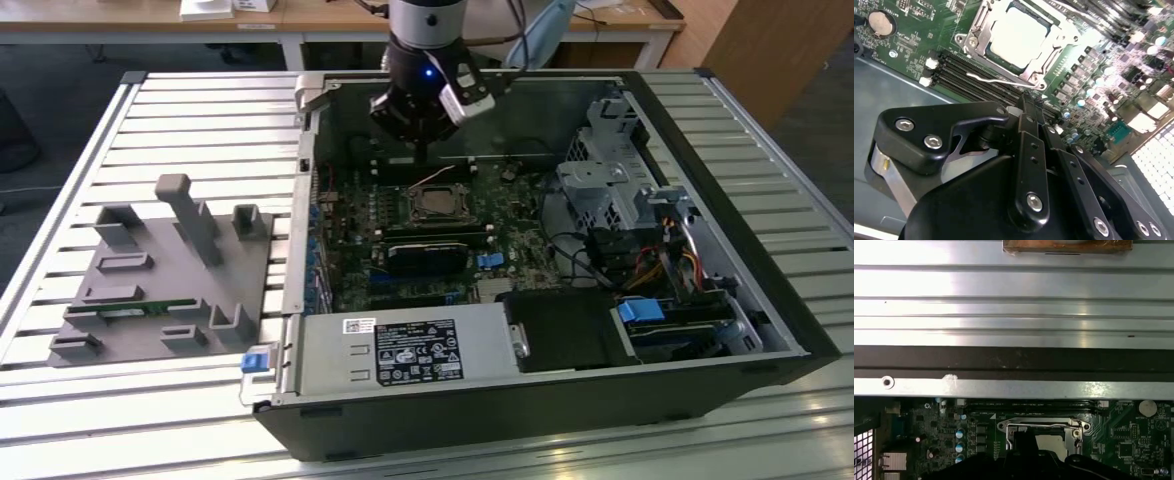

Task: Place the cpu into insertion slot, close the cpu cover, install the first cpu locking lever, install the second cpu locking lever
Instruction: 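Install the first cpu locking lever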

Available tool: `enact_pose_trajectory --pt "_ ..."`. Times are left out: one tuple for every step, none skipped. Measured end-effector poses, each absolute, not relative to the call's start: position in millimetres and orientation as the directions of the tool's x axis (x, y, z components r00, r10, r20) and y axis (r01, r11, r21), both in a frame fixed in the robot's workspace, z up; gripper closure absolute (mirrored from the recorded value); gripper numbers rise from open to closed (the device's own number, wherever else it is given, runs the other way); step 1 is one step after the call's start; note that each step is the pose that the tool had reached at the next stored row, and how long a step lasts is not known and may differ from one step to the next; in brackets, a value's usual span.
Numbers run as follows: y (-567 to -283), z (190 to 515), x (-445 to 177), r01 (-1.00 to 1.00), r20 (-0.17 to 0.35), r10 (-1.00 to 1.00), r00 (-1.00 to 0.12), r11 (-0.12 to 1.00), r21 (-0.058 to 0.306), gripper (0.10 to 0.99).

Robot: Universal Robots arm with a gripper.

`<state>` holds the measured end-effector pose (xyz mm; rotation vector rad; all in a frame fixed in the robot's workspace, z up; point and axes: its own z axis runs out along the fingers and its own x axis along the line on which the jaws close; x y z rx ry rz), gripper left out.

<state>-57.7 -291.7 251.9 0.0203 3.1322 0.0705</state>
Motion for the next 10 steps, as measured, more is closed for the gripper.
enact_pose_trajectory --pt "-291.7 251.1 -57.3 0.013 -0.008 0.013 -1.0 0.999 0.052 0.973" --pt "-291.6 250.1 -56.8 0.013 -0.008 0.013 -1.0 0.998 0.057 0.973" --pt "-291.6 249.0 -56.6 0.013 -0.008 0.013 -1.0 0.998 0.058 0.973" --pt "-291.7 248.5 -56.6 0.013 -0.008 0.014 -1.0 0.998 0.058 0.973" --pt "-291.7 248.3 -56.6 0.013 -0.01 0.014 -1.0 0.998 0.058 0.973" --pt "-291.7 248.1 -56.6 0.013 -0.013 0.014 -1.0 0.998 0.058 0.973" --pt "-291.7 247.7 -56.6 0.013 -0.015 0.014 -1.0 0.998 0.058 0.973" --pt "-291.6 247.1 -56.4 0.013 -0.017 0.014 -1.0 0.998 0.058 0.973" --pt "-291.6 246.5 -56.2 0.013 -0.019 0.014 -1.0 0.998 0.058 0.973" --pt "-291.6 245.8 -55.6 0.013 -0.019 0.014 -1.0 0.998 0.058 0.973"
